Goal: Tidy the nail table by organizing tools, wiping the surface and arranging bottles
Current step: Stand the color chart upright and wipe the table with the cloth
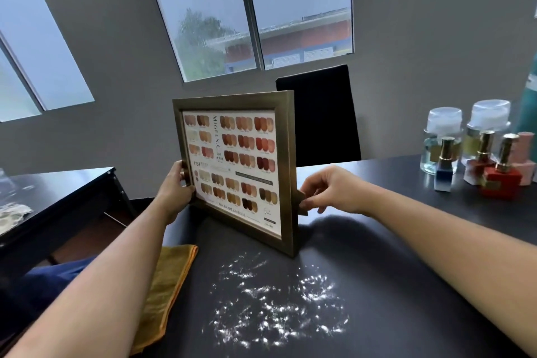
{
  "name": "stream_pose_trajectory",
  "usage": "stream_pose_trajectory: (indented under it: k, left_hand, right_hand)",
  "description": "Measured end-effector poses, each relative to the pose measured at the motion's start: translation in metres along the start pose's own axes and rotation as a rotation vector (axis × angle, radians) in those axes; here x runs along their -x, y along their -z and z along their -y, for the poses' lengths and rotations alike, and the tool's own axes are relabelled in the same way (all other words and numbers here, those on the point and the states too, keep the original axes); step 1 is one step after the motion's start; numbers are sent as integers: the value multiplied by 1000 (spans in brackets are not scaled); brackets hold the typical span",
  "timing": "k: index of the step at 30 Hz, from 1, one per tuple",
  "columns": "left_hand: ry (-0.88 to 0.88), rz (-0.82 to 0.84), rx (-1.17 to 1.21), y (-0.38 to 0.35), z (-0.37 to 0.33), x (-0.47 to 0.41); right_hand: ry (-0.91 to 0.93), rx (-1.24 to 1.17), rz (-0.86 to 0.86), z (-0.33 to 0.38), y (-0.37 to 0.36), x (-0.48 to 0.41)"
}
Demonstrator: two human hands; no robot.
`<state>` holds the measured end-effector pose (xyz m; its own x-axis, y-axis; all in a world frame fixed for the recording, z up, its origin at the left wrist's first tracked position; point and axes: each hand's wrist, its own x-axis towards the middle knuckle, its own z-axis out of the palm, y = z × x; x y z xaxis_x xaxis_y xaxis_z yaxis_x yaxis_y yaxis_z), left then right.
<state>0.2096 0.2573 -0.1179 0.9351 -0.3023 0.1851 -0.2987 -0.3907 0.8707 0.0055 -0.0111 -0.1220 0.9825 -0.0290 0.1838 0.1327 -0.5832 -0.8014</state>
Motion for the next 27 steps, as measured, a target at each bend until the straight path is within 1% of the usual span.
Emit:
stream_pose_trajectory:
  k: [7, 10, 14, 19, 27]
  left_hand:
    - [0, 5, -55, -1, 0, -1]
    - [5, 8, -88, 0, 0, -3]
    - [10, 28, -148, 0, -2, -7]
    - [22, 51, -149, 1, -4, -9]
    - [63, 29, -163, 7, -5, -2]
  right_hand:
    - [-68, -7, -247, -20, 10, -29]
    - [-96, -16, -312, -27, 12, -41]
    - [-140, 4, -338, -36, 10, -51]
    - [-147, 6, -370, -40, 8, -54]
    - [-178, -1, -372, -38, 7, -53]
